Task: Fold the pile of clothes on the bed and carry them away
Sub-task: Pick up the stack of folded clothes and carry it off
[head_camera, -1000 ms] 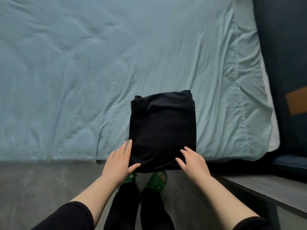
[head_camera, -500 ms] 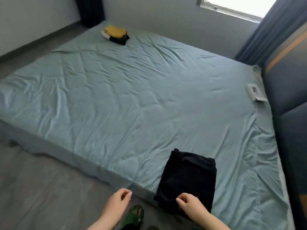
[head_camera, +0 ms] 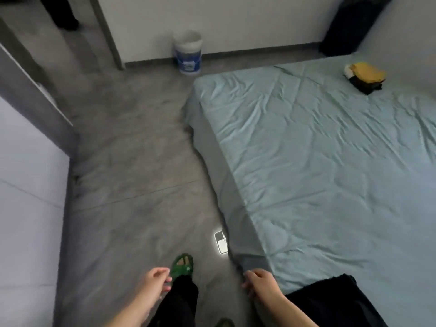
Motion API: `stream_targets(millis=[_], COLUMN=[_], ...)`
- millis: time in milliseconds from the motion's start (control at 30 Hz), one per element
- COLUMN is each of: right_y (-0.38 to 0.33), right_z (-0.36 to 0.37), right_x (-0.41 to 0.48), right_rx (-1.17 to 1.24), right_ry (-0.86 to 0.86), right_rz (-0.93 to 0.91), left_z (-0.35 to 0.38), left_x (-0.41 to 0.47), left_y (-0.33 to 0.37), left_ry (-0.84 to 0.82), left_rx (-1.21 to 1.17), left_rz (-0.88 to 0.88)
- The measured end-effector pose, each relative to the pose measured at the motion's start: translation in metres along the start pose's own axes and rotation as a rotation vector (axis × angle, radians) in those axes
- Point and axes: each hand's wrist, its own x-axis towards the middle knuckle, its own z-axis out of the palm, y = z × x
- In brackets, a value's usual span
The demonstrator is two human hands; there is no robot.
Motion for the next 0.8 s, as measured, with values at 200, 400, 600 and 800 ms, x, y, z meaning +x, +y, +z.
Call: stream_targets(millis=[200,400,600,800], right_y=[-0.162,-0.254,-0.296,-0.347], right_z=[0.083,0.146,0.146,0.092], right_x=[0.024,0.06,0.12,0.201], right_rx=[-0.112,-0.233,-0.235,-0.216], right_ry=[-0.17,-0.202,-0.131,-0.037], right_rz=[-0.147,-0.17,-0.101,-0.037], left_z=[-0.109,-0.198,-0.227,-0.222], left_x=[0.046,0.103,0.152,0.217], left_y=[0.016,0.045,0.112,0.24], left_ry=[0.109,0.144,0.116,0.1], left_rx=[-0.104,-0.198,-0.211,-0.287], left_rz=[-0.024,-0.122,-0.124,-0.08])
